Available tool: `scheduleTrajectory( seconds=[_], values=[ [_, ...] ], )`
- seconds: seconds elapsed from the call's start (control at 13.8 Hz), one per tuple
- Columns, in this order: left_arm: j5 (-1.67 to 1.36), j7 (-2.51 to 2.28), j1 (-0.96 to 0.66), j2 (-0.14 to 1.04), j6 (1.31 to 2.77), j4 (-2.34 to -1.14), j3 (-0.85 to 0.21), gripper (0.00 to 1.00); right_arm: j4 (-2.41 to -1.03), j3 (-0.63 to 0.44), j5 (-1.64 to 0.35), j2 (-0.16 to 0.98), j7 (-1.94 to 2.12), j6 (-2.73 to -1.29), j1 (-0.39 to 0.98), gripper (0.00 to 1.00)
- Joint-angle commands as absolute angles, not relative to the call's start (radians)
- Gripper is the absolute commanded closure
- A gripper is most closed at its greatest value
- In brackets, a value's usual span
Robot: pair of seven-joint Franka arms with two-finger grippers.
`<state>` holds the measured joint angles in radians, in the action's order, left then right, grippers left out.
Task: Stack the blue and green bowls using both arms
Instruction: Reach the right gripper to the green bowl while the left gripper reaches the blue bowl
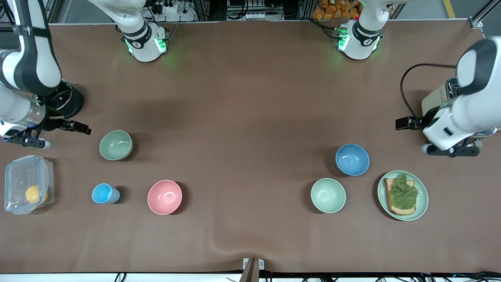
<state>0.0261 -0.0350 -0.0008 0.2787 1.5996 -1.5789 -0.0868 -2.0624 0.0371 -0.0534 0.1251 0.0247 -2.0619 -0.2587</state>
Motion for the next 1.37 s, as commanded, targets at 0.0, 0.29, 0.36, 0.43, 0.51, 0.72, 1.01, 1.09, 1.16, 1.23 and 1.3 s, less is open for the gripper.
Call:
scheduleTrajectory(
  seconds=[0.0,0.29,0.36,0.43,0.51,0.72,1.01,1.09,1.16,1.23,1.3],
  values=[
    [-0.009,-0.032,-0.003,0.365,1.664,-1.565,-0.092,0.0,-2.057,0.052,-0.049,0.19,0.041,-2.118,-0.287,0.01],
    [-0.032,-0.041,-0.003,0.497,1.787,-1.56,-0.092,0.0,-2.068,0.052,-0.048,0.261,0.069,-2.195,-0.294,0.15],
    [-0.029,-0.054,-0.009,0.532,1.828,-1.56,-0.091,0.0,-2.075,0.052,-0.048,0.273,0.092,-2.218,-0.301,0.17],
    [-0.02,-0.081,-0.023,0.57,1.868,-1.56,-0.089,0.0,-2.082,0.052,-0.049,0.284,0.095,-2.244,-0.304,0.18],
    [-0.017,-0.109,-0.026,0.601,1.897,-1.56,-0.089,0.0,-2.088,0.052,-0.049,0.294,0.097,-2.256,-0.304,0.22],
    [-0.017,-0.123,-0.02,0.641,1.943,-1.56,-0.089,0.0,-2.143,0.054,-0.049,0.31,0.1,-2.363,-0.304,0.26],
    [-0.017,-0.167,-0.023,0.678,1.945,-1.565,-0.089,0.0,-2.172,0.055,-0.049,0.334,0.1,-2.399,-0.296,0.35],
    [-0.017,-0.167,-0.023,0.681,1.945,-1.568,-0.089,0.0,-2.187,0.055,-0.049,0.337,0.1,-2.416,-0.296,0.43],
    [-0.015,-0.167,-0.023,0.686,1.945,-1.571,-0.089,0.0,-2.206,0.055,-0.049,0.337,0.1,-2.452,-0.296,0.51],
    [-0.017,-0.169,-0.023,0.693,1.945,-1.571,-0.089,0.0,-2.22,0.057,-0.049,0.342,0.101,-2.479,-0.295,0.66],
    [-0.017,-0.173,-0.023,0.699,1.945,-1.581,-0.089,0.0,-2.22,0.057,-0.049,0.344,0.101,-2.482,-0.291,0.81]
  ],
)
